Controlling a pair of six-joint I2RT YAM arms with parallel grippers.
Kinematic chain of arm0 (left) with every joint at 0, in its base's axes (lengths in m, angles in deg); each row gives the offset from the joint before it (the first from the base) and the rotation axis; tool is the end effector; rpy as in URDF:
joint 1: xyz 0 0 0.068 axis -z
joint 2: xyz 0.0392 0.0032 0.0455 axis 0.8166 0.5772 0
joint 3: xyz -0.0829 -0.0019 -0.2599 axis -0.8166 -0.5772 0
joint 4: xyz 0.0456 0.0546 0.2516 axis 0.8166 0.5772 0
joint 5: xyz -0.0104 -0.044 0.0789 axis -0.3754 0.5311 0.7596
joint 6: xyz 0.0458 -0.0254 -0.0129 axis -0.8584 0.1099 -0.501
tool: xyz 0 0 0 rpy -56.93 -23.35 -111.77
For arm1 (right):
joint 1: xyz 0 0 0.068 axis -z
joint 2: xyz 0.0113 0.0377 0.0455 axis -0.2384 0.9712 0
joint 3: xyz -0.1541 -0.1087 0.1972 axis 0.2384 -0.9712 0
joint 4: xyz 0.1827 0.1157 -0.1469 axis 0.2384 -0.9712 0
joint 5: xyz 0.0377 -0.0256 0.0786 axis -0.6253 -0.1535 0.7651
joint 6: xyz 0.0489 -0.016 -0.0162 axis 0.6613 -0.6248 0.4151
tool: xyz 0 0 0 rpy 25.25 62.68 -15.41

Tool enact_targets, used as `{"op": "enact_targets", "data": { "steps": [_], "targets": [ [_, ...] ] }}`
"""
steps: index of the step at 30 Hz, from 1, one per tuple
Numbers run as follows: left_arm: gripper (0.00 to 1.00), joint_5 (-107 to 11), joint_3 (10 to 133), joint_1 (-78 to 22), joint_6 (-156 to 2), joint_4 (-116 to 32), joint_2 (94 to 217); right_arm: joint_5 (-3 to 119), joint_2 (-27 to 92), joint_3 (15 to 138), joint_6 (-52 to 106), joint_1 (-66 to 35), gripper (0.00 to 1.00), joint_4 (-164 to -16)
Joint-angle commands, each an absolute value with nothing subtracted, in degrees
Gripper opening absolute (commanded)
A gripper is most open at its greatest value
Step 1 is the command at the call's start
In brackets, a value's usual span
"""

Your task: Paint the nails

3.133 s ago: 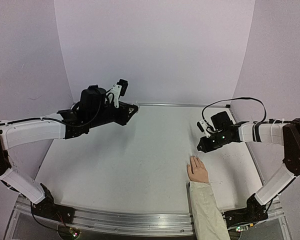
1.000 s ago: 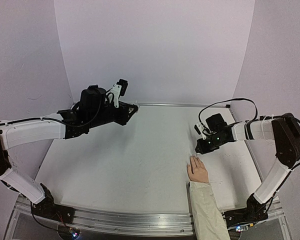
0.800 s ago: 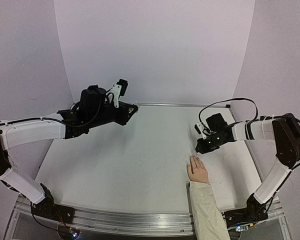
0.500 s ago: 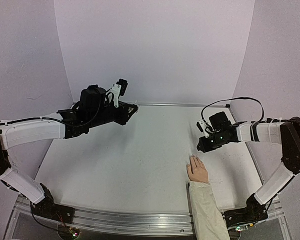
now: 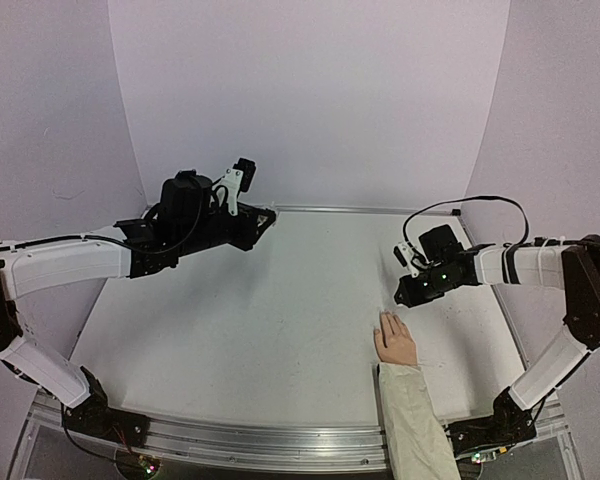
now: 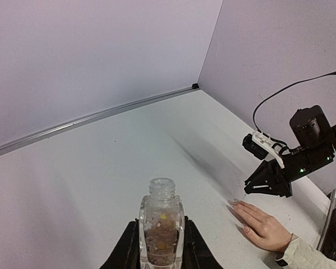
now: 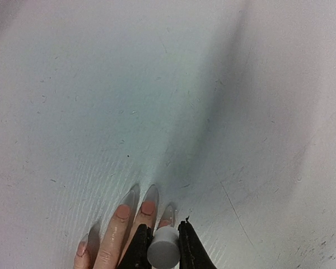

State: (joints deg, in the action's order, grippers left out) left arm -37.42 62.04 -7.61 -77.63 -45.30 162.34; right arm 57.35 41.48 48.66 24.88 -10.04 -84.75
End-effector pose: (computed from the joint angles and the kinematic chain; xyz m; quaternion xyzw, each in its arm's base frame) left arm 0.2338 -0.2500 0.3208 0.2339 0.7549 -0.2844 0.5428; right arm 0.2977 0.1367 0.1909 -0.1783 0.8774 0.1651 0.4136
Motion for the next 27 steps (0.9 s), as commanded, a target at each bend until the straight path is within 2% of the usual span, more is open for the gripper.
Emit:
{"op": "enact_targets", "data": {
  "steps": [1,27],
  "targets": [
    [0.0,-37.1,62.8,-7.9,-77.1,-47.2,160.0,58.0,42.2,48.8,25.2,-10.4,0.0,-86.5],
    [0.0,-36.6,62.4,-7.9,-77.2,-47.2,159.7,58.1,45.8,50.6,25.5,-10.4,0.0,-84.4]
  ]
}}
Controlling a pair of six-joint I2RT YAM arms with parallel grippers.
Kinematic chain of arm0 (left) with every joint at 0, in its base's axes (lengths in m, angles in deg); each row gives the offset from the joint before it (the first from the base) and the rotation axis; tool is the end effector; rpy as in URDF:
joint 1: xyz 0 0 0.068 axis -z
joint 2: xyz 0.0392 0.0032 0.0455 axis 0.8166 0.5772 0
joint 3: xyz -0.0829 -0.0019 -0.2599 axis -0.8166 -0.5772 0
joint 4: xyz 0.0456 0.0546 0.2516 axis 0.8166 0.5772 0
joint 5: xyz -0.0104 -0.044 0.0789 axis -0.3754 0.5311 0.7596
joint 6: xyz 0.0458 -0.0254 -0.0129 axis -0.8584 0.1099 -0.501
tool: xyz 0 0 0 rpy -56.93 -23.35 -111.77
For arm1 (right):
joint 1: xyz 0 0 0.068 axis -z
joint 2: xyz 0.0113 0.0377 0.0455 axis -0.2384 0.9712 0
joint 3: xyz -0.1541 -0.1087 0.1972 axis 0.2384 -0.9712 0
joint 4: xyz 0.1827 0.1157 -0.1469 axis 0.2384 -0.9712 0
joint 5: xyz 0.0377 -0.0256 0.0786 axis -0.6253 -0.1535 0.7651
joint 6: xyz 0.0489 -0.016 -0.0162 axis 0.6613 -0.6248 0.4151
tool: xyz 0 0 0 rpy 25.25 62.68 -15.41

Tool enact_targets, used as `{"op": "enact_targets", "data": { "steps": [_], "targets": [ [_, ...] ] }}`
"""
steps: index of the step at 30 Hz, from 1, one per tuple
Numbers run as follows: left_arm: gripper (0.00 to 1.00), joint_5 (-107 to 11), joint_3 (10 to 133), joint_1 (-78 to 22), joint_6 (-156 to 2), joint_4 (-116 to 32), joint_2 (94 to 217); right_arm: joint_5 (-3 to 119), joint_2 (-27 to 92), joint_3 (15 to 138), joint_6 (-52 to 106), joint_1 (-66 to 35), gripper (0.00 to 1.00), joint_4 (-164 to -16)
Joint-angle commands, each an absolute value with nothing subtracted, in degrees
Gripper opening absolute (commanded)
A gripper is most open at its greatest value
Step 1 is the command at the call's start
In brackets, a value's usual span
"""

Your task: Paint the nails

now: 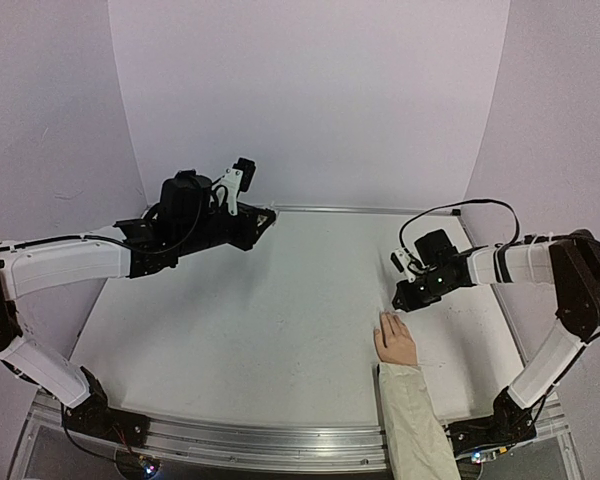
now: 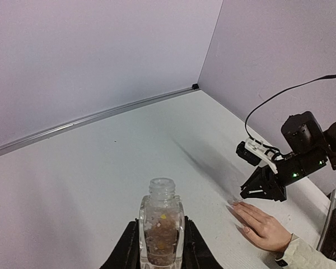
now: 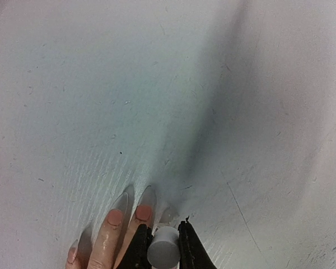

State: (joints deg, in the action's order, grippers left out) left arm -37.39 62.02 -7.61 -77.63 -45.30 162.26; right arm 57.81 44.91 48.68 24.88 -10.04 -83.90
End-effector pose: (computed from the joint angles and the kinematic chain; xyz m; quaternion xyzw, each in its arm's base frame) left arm 0.2336 -0.2498 0.3212 0.2337 0.7546 -0.2844 0.5432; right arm 0.3023 0.1390 0.1737 -0.1803 0.8866 0.1642 0.3929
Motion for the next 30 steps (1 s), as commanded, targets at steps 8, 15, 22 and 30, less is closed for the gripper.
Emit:
{"op": "enact_targets", "data": {
  "steps": [8,15,22,30],
  "targets": [
    [0.0,-36.4,62.4,-7.9,-77.6,-47.3,159.6,58.0,46.9,51.7,25.5,-10.4,0.0,-83.8],
    [0.0,-36.3,62.5,-7.9,-77.7,-47.3,159.6,57.3,47.9,52.8,25.2,-10.4,0.0,-83.7],
    [0.0,-36.6,62.8,-7.9,-77.6,-47.3,159.9,56.1,46.0,52.9,24.4,-10.4,0.0,-84.0],
    [0.0,-36.6,62.7,-7.9,-77.3,-47.3,159.9,58.5,42.4,50.3,24.3,-10.4,0.0,-86.0]
  ]
}}
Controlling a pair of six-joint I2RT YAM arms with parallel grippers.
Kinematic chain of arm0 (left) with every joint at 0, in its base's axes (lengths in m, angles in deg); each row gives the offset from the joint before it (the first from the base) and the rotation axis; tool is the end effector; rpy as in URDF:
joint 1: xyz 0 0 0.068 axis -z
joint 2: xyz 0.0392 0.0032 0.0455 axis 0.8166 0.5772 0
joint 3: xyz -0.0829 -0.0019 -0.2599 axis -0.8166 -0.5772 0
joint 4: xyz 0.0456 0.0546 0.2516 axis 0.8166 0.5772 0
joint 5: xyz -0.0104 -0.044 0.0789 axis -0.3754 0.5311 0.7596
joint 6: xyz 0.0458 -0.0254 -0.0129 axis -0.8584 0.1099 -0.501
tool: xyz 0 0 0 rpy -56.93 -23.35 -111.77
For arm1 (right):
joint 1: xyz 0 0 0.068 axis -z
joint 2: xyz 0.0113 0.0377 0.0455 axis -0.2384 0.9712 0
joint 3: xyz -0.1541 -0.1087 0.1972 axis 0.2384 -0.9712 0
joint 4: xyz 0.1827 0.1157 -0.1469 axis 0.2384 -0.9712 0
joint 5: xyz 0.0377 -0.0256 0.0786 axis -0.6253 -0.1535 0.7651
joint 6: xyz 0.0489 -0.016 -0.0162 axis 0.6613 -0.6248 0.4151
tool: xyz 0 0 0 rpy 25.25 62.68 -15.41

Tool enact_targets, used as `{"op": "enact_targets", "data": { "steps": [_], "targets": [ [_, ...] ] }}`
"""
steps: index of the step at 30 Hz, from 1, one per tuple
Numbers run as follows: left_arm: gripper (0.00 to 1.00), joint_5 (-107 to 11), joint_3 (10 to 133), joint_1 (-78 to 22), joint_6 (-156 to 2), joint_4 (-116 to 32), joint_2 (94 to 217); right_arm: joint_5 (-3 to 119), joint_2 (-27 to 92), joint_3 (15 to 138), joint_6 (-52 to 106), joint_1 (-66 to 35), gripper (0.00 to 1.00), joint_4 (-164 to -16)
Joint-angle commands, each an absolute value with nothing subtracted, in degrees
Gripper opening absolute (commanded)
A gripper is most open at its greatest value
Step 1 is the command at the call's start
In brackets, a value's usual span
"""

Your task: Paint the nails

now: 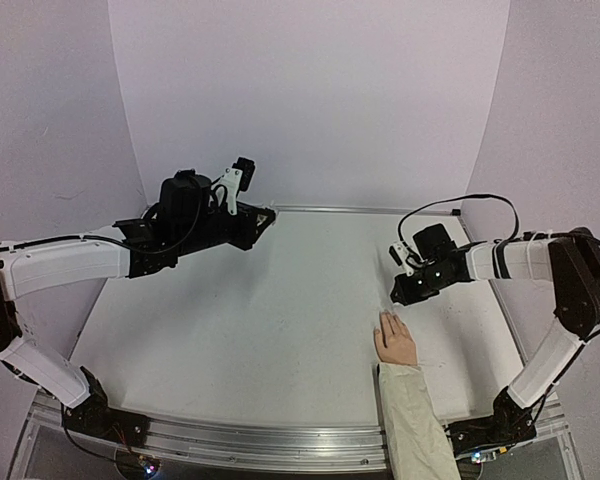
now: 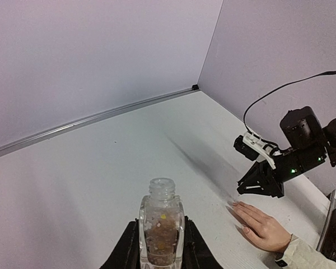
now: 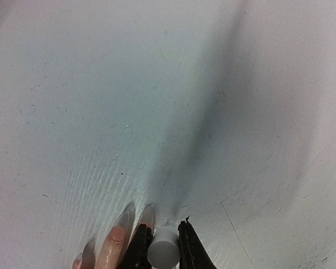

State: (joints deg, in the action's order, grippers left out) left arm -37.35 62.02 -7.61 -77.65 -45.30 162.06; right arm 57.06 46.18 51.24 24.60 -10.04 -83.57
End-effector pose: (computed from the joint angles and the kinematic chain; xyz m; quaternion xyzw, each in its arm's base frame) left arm 0.2331 -0.2492 0.3223 0.2332 0.7536 -0.2848 0.5446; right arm 0.3123 0.1429 0.1805 -0.1796 0.8809 0.1603 0.4074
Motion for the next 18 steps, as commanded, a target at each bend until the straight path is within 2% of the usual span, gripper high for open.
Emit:
{"op": "enact_targets", "data": {
  "steps": [1,18],
  "targets": [
    [0.0,-36.5,62.7,-7.9,-77.2,-47.3,159.9,58.6,42.0,50.0,24.3,-10.4,0.0,-86.2],
    [0.0,-37.1,62.4,-7.9,-76.9,-47.3,159.7,58.5,41.5,48.5,25.3,-10.7,0.0,-86.9]
  ]
}}
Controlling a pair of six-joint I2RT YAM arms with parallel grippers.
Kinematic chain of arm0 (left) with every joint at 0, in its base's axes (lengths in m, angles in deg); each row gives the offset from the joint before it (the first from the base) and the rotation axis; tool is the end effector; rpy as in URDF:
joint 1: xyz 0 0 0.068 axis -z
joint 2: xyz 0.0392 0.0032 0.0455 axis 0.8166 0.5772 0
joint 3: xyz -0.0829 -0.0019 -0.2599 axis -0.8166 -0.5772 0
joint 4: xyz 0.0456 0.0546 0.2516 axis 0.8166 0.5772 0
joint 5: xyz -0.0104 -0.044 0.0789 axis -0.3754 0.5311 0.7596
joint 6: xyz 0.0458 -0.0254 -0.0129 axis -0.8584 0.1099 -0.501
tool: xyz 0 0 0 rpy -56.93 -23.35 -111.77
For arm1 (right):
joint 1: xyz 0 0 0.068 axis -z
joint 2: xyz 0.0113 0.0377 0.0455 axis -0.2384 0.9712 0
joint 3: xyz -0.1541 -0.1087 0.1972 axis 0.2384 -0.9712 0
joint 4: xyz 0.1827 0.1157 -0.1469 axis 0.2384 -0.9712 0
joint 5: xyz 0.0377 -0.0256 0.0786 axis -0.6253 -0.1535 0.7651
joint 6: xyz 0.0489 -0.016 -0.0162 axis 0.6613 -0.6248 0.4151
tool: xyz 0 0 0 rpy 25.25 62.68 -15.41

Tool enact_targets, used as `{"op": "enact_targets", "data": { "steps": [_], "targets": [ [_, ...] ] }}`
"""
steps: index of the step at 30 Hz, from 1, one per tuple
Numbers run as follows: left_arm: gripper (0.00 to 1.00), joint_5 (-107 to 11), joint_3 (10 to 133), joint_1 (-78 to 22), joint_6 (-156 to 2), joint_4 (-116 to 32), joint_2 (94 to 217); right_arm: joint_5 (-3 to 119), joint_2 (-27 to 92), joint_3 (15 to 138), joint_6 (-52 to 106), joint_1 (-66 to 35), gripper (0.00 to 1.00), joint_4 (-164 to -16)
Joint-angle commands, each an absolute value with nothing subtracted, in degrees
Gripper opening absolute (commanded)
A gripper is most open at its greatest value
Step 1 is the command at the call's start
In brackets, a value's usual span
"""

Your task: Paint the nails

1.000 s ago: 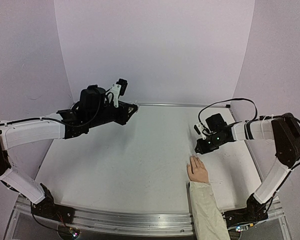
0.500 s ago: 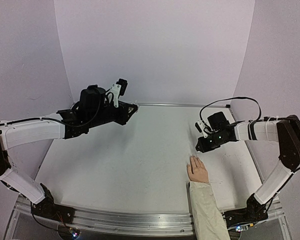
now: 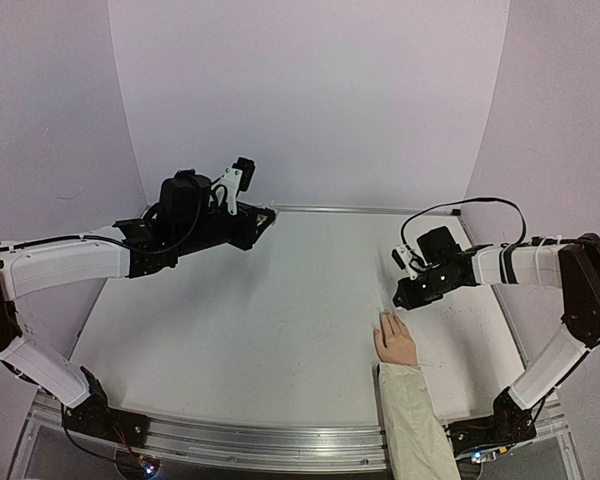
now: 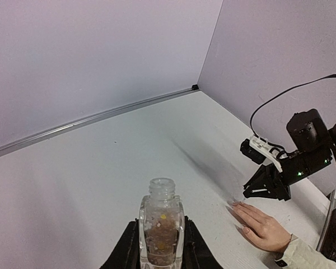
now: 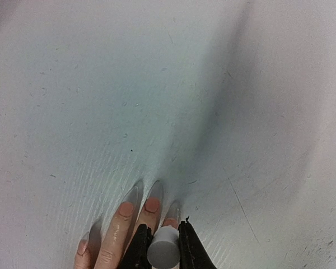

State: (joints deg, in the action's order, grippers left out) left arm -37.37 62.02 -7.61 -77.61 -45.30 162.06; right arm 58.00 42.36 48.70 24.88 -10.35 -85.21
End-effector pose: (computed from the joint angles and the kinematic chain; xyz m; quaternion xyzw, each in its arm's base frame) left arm 0.2331 -0.2492 0.3223 0.2331 0.7537 -0.2851 0.5444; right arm 0.2974 0.1389 0.1857 -0.1833 0.8812 0.1689 0.4018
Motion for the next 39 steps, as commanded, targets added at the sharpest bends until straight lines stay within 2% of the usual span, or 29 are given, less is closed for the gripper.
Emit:
{"op": "enact_targets", "data": {
  "steps": [1,39],
  "targets": [
    [0.0,-37.1,62.4,-7.9,-76.9,-47.3,159.6,58.4,41.7,48.6,25.3,-10.8,0.0,-86.8],
    [0.0,-35.9,62.7,-7.9,-77.6,-47.3,160.0,57.0,46.6,51.9,26.4,-10.8,0.0,-84.7]
  ]
}}
